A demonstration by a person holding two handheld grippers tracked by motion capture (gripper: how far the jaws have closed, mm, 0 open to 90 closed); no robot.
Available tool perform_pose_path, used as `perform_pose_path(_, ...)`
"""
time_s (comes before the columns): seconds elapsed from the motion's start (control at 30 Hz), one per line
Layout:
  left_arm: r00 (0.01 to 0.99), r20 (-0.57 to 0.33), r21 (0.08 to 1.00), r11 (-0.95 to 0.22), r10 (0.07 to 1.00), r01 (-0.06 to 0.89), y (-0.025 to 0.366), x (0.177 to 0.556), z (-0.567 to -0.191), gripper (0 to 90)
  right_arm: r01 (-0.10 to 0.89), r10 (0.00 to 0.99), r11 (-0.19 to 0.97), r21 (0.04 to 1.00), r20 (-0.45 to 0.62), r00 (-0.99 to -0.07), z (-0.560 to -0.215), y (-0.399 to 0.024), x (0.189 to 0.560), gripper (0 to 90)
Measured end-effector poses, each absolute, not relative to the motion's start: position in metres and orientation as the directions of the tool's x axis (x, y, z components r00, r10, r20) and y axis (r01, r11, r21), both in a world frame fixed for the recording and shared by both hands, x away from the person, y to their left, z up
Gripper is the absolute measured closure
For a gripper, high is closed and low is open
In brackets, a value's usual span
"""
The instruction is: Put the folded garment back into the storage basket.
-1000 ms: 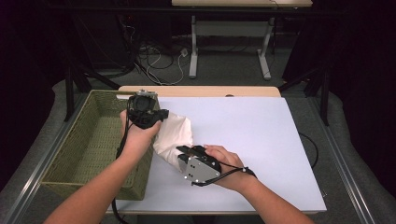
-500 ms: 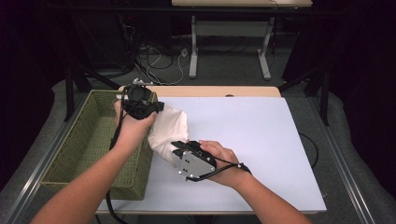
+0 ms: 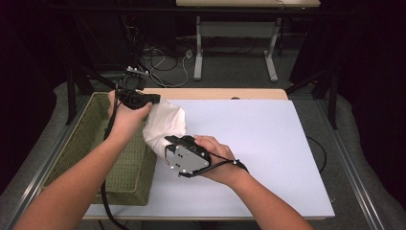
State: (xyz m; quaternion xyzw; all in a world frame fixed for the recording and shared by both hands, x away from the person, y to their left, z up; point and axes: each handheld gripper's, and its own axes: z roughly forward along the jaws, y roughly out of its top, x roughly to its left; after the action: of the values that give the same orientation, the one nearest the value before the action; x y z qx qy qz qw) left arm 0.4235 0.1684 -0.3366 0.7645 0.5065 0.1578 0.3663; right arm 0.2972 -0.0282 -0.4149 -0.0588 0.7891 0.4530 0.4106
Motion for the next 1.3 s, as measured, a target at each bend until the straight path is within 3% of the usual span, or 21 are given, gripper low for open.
perform_pose_path(0.4, 0.414, -0.130, 0.730, -0.195, 0.901, 0.654, 0.185, 0.437, -0.322, 86.6, -0.474, 0.279, 0.577, 0.665, -0.706, -0.651, -0.405, -0.001, 0.301, 78.2)
perform_pose_path(0.93, 0.344, -0.122, 0.755, -0.138, 0.931, 0.641, 0.224, 0.427, -0.307, 86.6, -0.514, 0.245, 0.540, 0.667, -0.709, -0.662, -0.390, 0.028, 0.303, 78.2)
perform_pose_path(1.3, 0.303, -0.123, 0.745, -0.114, 0.945, 0.657, 0.238, 0.428, -0.320, 86.7, -0.521, 0.218, 0.537, 0.664, -0.706, -0.674, -0.395, 0.047, 0.304, 78.2)
